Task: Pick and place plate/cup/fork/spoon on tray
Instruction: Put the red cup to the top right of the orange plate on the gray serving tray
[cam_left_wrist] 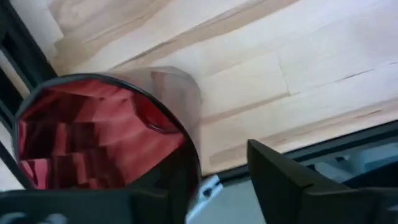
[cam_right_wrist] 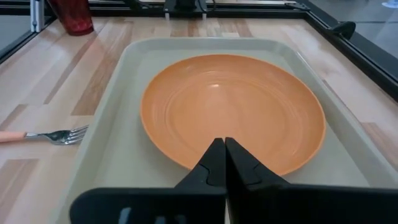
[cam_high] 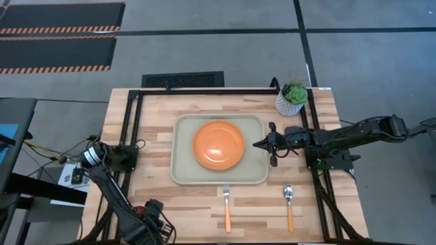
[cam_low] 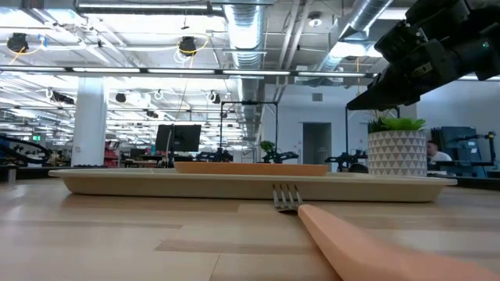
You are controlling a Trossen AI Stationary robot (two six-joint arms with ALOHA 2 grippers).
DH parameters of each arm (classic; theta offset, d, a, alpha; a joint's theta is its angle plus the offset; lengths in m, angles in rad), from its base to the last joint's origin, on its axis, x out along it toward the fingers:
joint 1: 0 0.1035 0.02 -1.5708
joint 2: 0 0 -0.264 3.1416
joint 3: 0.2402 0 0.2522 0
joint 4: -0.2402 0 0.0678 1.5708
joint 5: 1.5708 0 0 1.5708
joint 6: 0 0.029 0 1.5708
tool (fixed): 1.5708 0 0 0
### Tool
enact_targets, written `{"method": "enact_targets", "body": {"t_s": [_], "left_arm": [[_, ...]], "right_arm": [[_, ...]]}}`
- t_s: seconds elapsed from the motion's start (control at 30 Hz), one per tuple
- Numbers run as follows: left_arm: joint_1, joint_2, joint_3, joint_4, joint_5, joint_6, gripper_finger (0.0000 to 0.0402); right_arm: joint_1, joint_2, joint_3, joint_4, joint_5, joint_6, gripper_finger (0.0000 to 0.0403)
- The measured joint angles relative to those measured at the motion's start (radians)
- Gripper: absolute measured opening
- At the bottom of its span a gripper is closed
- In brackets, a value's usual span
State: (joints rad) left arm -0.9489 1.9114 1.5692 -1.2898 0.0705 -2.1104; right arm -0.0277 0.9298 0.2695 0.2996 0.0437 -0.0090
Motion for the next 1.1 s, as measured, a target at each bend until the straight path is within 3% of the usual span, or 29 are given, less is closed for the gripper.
{"method": "enact_targets", "body": {"t_s": [0.27, 0.5, 0.7, 0.87, 1.0, 1.1], "left_arm": [[0.027, -0.014, 0.017, -0.051, -0.051, 0.179, 0.0015], [0.166, -0.117, 0.041, -0.146, -0.258, 0.501, 0.0003], [0.424, -0.226, 0.042, -0.178, -0.404, 1.0, 0.0002], [0.737, -0.288, 0.042, -0.157, -0.441, 1.496, 0.0001], [0.985, -0.3, 0.042, -0.042, -0.377, 1.846, 0.0001], [1.119, -0.282, 0.042, -0.002, -0.281, 2.014, 0.0]], "right_arm": [[-0.028, 0.0, 0.0, 0.0, 0.007, 0.0, 0.0007], [-0.026, 0.0, 0.0, 0.001, 0.006, 0.0, 0.0007], [-0.026, -0.001, 0.0, 0.001, 0.006, 0.001, 0.0007], [-0.026, -0.001, 0.0, 0.0, 0.005, 0.019, 0.0007], [-0.024, -0.001, 0.0, -0.002, 0.004, 0.045, 0.0007], [-0.024, -0.001, 0.0, -0.009, 0.004, 0.054, 0.0007]]}}
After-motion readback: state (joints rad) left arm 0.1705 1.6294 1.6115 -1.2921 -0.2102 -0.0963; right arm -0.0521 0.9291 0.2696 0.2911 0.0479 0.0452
